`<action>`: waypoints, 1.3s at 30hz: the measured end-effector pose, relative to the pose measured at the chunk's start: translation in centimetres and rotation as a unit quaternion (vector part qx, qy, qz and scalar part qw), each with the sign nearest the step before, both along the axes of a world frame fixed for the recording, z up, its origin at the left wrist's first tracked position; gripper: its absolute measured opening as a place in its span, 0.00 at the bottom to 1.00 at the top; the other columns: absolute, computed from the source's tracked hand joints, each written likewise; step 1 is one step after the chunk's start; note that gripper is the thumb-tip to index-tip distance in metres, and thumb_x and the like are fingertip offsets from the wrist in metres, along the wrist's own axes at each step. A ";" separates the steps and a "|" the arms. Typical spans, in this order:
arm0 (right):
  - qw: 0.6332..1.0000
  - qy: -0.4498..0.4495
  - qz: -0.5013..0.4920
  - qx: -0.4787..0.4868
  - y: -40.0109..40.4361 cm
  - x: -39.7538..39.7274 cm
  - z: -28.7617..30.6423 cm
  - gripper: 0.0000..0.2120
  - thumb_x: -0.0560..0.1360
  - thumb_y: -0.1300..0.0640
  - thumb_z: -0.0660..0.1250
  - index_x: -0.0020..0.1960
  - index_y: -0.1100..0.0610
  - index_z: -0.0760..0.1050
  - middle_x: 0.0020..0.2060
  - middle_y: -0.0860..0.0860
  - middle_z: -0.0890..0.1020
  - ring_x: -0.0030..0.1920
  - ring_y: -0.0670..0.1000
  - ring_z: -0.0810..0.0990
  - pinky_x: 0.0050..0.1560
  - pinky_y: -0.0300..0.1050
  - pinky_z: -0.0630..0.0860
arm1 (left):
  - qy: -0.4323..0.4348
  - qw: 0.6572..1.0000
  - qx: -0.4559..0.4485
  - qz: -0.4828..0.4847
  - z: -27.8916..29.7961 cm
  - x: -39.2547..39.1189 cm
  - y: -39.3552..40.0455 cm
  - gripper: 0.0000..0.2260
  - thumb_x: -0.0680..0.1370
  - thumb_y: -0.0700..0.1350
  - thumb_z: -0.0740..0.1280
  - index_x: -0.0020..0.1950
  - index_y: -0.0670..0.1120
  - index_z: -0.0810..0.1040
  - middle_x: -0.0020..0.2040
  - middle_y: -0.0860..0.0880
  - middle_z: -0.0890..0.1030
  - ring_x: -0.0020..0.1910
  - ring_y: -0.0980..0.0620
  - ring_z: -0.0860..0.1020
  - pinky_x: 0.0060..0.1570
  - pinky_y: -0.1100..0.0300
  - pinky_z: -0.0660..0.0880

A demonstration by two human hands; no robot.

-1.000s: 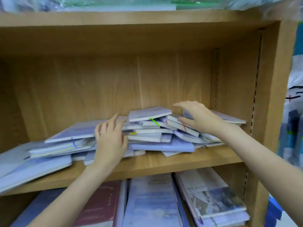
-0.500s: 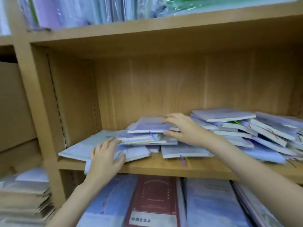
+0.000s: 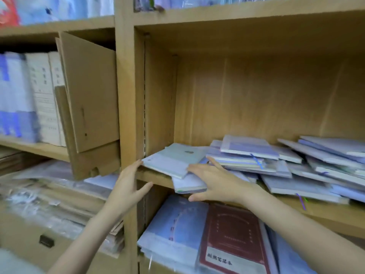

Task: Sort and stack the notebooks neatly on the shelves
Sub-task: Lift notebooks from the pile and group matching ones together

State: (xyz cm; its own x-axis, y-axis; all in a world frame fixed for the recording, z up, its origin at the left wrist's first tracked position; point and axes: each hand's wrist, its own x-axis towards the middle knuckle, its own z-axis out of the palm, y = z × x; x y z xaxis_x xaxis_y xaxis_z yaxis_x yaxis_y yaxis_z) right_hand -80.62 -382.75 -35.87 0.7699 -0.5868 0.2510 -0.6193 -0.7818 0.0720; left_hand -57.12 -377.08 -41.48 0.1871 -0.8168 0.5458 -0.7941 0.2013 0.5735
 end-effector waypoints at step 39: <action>0.831 -0.315 -0.140 -0.438 -0.1 -10.3 11.5 0.10 0.74 0.60 0.60 0.50 0.62 0.77 0.37 0.62 0.81 0.34 0.66 0.79 0.33 0.54 0.75 | 0.055 0.990 -0.094 -0.084 3.0 -6.6 1.1 0.14 0.76 0.36 0.62 0.62 0.44 0.73 0.57 0.53 0.76 0.59 0.55 0.74 0.54 0.68 0.65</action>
